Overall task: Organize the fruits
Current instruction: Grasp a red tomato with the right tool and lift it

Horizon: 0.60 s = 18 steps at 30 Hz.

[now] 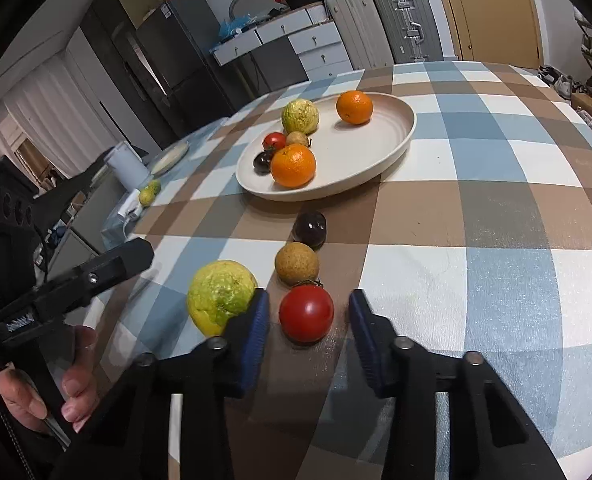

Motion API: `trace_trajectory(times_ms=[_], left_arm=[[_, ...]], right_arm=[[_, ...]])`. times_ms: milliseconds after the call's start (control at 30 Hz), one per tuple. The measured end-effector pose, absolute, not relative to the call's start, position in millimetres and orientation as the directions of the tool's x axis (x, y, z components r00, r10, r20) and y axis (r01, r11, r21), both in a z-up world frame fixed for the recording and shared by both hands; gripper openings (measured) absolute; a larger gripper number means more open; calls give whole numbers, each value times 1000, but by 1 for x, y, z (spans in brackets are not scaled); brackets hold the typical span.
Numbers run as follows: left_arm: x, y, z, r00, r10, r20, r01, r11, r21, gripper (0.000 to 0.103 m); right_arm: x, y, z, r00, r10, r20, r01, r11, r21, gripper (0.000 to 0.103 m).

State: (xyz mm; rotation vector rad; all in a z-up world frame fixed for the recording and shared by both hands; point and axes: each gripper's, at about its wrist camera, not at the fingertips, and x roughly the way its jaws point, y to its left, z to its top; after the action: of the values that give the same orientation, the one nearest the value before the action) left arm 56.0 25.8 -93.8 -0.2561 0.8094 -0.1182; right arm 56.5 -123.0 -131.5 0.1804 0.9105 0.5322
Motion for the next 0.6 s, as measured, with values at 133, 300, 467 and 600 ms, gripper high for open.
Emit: trace_trajectory(times_ms=[133, 300, 467, 600], left_arm=[[62, 26, -93, 683, -201, -702, 12, 964, -265, 102], [77, 22, -89, 652, -251, -716, 52, 956, -288, 102], [97, 5, -83, 579, -343, -739, 137, 935, -327, 102], [113, -19, -83, 514, -360, -779, 192, 933, -304, 102]], right_arm=[[57, -122, -133, 487, 524, -698, -381, 847, 370, 29], [55, -127, -132, 493, 548, -676, -384, 834, 396, 28], [55, -145, -123, 532, 551, -643, -368, 834, 411, 28], [55, -162, -115, 563, 548, -618, -350, 836, 422, 28]])
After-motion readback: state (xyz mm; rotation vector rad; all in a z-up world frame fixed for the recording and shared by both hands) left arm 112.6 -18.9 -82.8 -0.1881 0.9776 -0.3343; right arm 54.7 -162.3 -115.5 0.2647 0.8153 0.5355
